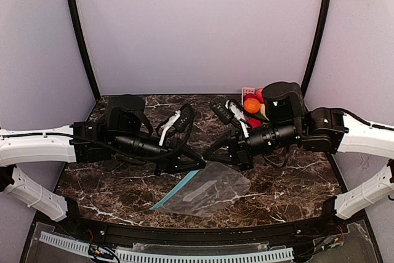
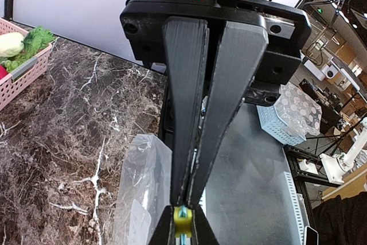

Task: Place the food in the zip-top bag and seal the zipper
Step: Unzip the zipper of the food storage bag.

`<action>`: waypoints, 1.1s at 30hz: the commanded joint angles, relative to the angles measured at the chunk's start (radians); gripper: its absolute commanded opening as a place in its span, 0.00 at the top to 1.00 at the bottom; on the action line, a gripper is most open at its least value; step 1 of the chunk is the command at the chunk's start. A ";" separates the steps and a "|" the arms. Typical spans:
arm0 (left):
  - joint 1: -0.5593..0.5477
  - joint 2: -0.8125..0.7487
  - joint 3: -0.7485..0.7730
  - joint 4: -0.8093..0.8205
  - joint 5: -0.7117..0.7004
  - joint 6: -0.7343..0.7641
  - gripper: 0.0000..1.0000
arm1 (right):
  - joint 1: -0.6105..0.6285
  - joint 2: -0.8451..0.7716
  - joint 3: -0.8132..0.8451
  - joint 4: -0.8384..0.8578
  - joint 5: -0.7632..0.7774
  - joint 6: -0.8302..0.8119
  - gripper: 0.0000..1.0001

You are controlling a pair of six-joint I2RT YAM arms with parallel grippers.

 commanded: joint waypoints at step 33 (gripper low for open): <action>0.006 -0.018 -0.042 0.024 -0.014 -0.019 0.99 | -0.006 -0.056 -0.041 0.031 0.178 0.032 1.00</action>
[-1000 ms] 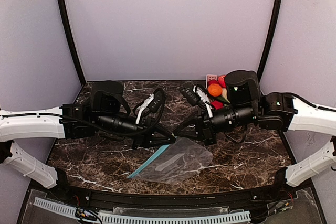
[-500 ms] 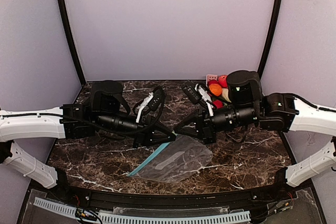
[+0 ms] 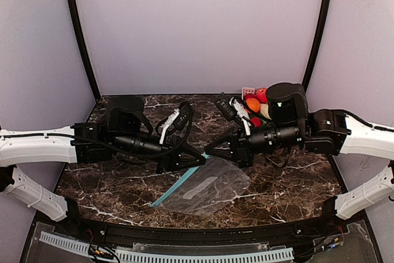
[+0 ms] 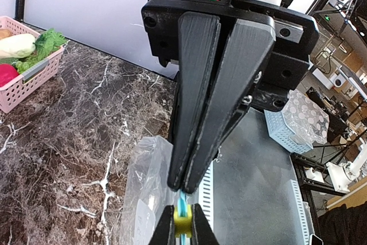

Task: Place the food in the zip-top bag and seal the zipper
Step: Unzip the zipper of the food storage bag.

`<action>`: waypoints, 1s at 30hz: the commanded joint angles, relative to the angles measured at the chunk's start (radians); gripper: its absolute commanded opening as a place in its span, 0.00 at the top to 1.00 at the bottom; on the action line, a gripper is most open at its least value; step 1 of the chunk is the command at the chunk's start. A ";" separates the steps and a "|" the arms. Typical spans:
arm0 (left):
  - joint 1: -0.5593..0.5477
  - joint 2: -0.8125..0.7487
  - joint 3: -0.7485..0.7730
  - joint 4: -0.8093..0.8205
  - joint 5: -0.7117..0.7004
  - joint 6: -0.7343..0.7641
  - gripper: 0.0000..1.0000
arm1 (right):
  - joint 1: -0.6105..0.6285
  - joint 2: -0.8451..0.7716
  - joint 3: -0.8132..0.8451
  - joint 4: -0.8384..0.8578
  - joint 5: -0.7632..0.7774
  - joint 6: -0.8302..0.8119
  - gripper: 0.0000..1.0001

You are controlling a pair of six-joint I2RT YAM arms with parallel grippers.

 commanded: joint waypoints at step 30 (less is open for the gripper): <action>0.003 -0.012 -0.028 -0.014 0.029 -0.004 0.99 | -0.005 -0.023 -0.013 -0.003 0.193 0.039 1.00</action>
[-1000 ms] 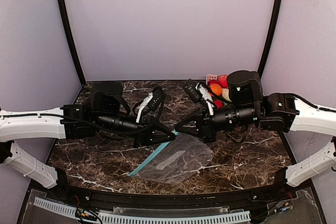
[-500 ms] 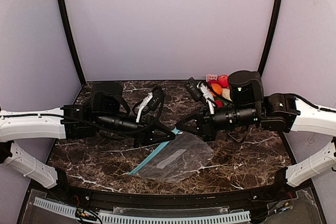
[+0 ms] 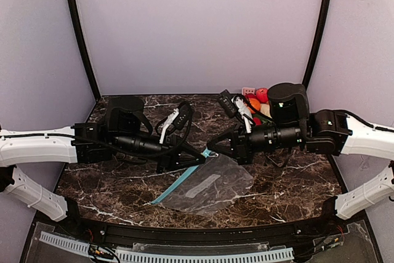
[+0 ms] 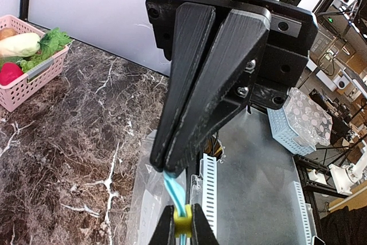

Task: Place the food in the zip-top bag and seal the zipper
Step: Unzip the zipper of the food storage bag.

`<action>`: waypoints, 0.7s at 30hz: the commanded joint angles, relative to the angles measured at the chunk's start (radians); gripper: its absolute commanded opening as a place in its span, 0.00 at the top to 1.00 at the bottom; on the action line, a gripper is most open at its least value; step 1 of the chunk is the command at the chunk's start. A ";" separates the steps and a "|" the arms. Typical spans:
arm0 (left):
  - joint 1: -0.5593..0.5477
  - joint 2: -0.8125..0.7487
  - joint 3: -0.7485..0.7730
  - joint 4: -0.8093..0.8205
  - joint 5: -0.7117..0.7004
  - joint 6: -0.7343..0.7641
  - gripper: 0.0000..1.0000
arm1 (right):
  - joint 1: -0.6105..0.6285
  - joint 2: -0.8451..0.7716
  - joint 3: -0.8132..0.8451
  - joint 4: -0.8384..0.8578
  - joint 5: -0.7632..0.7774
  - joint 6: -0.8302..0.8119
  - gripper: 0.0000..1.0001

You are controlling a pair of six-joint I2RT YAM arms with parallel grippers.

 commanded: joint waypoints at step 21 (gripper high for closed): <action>-0.003 -0.031 -0.056 -0.002 0.032 -0.019 0.99 | -0.008 -0.007 -0.014 -0.006 0.174 0.041 1.00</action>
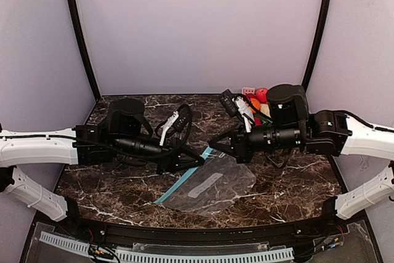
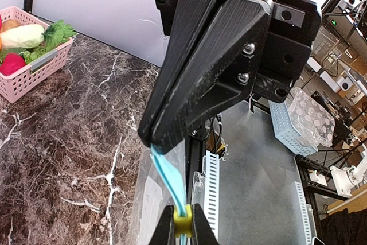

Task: Place the food in the zip-top bag and seal the zipper
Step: Unzip the zipper of the food storage bag.

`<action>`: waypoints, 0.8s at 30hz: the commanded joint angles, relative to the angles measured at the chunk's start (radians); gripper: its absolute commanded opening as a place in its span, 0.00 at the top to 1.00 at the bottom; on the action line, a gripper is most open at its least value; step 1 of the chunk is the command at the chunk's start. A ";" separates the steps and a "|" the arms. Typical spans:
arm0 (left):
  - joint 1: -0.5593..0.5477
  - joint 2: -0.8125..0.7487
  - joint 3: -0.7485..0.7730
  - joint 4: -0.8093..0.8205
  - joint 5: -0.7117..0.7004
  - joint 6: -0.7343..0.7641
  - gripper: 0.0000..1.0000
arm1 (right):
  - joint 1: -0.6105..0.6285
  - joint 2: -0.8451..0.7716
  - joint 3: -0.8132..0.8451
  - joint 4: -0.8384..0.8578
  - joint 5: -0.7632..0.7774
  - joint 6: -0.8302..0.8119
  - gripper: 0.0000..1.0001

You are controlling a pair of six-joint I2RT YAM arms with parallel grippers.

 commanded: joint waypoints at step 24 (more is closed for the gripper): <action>-0.005 -0.063 -0.065 -0.009 0.016 -0.015 0.99 | -0.017 -0.013 -0.006 -0.018 0.183 0.041 1.00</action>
